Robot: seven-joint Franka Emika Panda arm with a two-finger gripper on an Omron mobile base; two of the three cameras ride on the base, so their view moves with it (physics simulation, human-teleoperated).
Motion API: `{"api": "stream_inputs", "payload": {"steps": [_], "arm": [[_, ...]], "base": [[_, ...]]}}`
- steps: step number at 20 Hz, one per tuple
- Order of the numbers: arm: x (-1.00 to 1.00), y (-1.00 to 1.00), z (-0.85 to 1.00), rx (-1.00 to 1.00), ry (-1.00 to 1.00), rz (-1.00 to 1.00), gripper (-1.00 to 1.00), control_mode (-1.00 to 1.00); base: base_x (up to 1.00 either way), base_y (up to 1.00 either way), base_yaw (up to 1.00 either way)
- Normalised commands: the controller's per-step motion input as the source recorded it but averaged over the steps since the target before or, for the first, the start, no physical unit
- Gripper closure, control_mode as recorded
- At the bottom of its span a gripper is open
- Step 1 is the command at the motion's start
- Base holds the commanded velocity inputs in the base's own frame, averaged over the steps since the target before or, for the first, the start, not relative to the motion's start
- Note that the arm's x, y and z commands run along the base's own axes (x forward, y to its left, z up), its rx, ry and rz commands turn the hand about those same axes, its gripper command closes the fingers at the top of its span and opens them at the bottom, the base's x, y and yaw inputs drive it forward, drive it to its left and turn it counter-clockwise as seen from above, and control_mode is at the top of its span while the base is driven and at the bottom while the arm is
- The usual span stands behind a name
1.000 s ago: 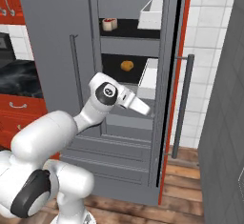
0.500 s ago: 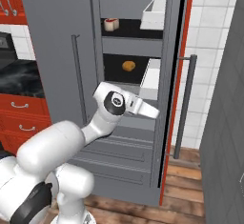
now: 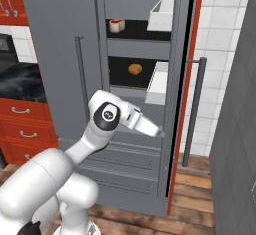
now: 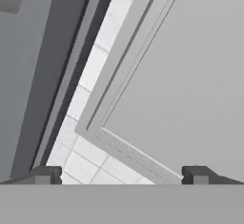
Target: Gather the onion and potato from the fridge and place them on a tray on the dining counter. Then gather the steak and fish from the fridge and place them on the other tray.
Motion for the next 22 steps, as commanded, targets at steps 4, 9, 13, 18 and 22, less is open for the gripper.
{"api": "stream_inputs", "payload": {"steps": [4,9,13,18,22], "arm": [[0.06,0.60,0.12,0.00,0.00,0.03,-1.00,-1.00],[0.34,0.71,0.00,0.04,-0.02,0.21,-1.00,-1.00],[0.36,0.69,0.05,0.08,0.00,0.17,-1.00,-1.00],[0.28,0.63,0.12,0.07,0.00,0.07,-1.00,-1.00],[0.48,0.60,0.00,0.00,0.00,0.18,-1.00,-1.00]], "base": [[0.00,0.00,0.00],[0.00,0.00,0.00],[0.00,0.00,0.00],[0.00,0.00,0.00],[0.00,0.00,0.00]]}}
